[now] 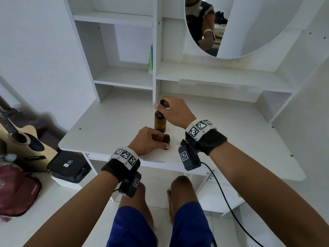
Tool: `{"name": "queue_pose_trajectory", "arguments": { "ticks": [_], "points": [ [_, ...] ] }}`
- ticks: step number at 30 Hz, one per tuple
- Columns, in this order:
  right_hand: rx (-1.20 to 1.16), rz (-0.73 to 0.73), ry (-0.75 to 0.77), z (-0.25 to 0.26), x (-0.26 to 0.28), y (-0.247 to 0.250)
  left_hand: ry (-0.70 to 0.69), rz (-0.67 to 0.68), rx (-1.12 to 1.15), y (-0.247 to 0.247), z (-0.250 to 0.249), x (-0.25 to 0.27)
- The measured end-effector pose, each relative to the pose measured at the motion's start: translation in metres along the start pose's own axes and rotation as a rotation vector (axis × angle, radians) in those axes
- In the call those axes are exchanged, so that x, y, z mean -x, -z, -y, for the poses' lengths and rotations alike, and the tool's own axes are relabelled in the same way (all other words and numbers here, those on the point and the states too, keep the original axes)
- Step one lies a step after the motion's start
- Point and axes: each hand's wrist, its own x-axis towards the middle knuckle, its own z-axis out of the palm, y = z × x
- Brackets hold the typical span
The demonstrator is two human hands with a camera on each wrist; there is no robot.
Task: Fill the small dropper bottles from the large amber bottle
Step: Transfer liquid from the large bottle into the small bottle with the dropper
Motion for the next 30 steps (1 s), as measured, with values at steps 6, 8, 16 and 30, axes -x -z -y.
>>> {"name": "queue_pose_trajectory", "arguments": {
  "ticks": [6,8,16,30],
  "points": [
    [0.045,-0.077,-0.014,-0.001,-0.008,-0.006,-0.005,-0.008,0.007,0.0,0.001,0.0],
    [0.023,-0.113,0.012,-0.002,-0.009,-0.006,-0.004,-0.011,0.003,0.0,0.001,0.0],
    [-0.005,-0.157,0.081,-0.005,-0.009,-0.004,-0.007,-0.011,-0.011,0.0,0.001,-0.001],
    [0.021,-0.166,0.085,-0.013,-0.011,-0.013,-0.001,-0.012,-0.033,0.0,-0.001,0.0]
  ]
}}
